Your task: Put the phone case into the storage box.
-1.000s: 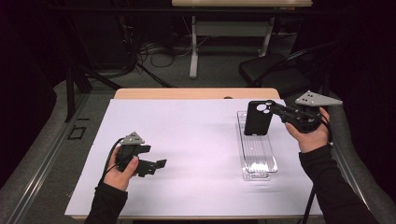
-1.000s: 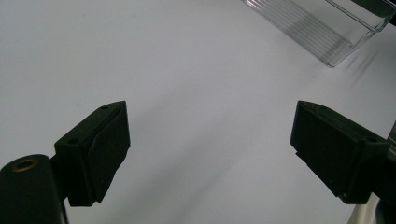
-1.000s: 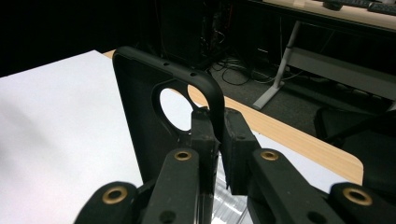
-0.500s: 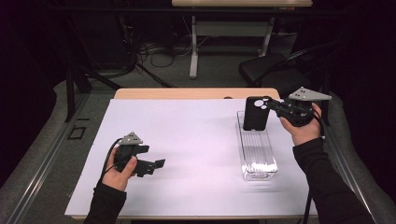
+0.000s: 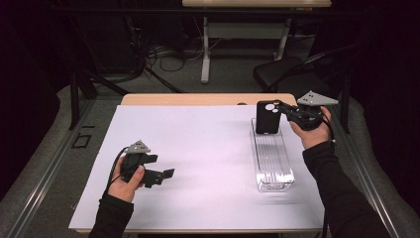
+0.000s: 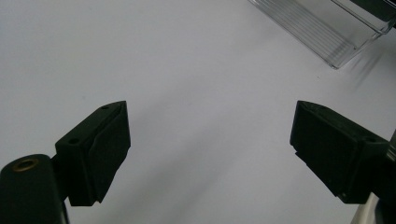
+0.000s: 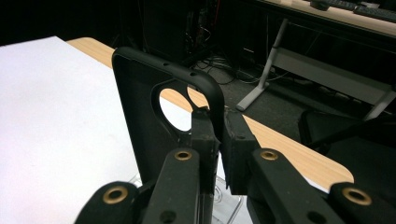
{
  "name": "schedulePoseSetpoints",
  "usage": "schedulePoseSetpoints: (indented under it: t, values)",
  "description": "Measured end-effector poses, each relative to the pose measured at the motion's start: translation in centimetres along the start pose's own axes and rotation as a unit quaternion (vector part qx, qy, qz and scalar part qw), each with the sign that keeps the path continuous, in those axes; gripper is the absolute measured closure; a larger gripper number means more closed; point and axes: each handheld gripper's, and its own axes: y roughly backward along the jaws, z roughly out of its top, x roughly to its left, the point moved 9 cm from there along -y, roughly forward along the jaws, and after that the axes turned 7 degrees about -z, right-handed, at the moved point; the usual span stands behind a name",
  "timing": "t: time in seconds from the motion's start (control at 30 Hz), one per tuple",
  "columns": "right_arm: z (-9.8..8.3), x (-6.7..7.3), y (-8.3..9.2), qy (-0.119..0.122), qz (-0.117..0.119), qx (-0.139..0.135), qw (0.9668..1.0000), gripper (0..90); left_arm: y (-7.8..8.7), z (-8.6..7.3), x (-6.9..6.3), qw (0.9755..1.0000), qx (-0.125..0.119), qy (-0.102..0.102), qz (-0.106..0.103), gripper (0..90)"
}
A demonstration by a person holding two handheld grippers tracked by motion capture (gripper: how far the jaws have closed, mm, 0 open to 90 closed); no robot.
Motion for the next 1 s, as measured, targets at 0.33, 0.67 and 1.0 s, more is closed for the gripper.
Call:
schedulePoseSetpoints:
  t: [0.33, 0.67, 1.0]
  values:
    - [-0.9, -0.3, -1.6, 0.012, -0.008, -0.003, 0.9999, 85.1, -0.2, -0.2, 0.0, 1.0000, 0.003, 0.006, -0.002, 12.6]
    - [-1.7, -0.4, -3.3, 0.017, -0.015, -0.001, 0.9997, 85.0, -0.2, -0.4, 0.2, 1.0000, 0.004, 0.008, -0.001, 12.6]
    - [-2.4, -0.5, -4.4, 0.016, -0.014, -0.003, 0.9998, 85.1, -0.2, -0.6, 0.3, 0.9999, 0.005, 0.010, 0.001, 12.6]
